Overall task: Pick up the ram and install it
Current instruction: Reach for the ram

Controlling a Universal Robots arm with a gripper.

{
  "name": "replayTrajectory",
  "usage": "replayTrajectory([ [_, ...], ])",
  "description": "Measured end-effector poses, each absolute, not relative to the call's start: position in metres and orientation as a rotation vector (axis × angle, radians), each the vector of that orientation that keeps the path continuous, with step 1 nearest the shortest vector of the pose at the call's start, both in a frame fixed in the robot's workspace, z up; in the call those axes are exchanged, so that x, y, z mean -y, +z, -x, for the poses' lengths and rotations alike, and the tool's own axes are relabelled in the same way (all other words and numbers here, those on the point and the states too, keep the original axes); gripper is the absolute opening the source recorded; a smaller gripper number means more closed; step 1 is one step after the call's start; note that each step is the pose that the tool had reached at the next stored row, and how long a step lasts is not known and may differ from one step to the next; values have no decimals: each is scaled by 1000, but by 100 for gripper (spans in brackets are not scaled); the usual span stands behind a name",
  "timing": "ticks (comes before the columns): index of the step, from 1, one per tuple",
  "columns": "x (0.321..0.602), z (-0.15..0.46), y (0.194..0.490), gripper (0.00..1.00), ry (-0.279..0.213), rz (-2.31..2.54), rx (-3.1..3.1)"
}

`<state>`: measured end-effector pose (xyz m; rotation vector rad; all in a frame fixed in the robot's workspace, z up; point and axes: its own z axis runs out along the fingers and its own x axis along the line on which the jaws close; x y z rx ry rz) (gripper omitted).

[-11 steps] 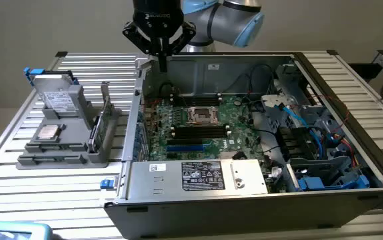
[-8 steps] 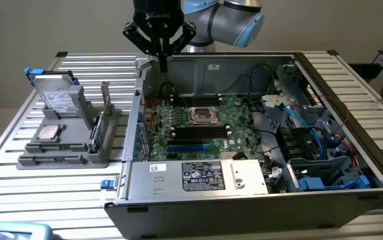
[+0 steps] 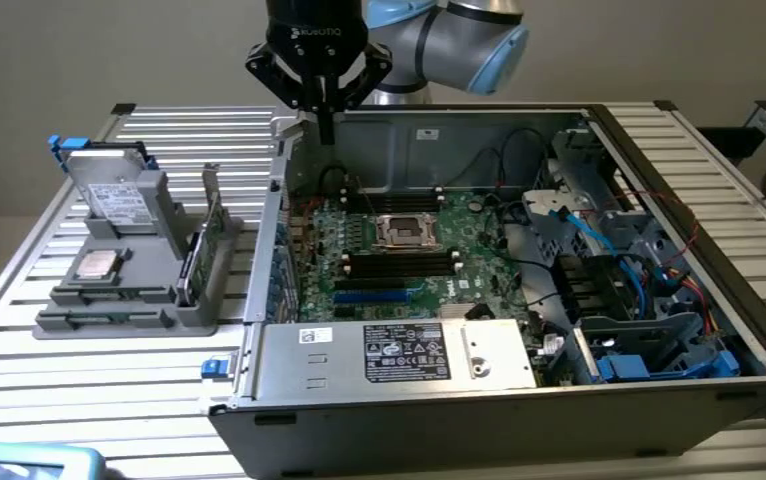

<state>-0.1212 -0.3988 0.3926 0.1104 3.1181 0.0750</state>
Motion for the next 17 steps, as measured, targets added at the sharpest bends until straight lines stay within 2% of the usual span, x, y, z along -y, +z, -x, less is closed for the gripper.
replayTrajectory([
  [10, 399, 124, 393, 11, 75, -110, -3118],
  [17, 399, 151, 393, 11, 74, -111, -3134],
])
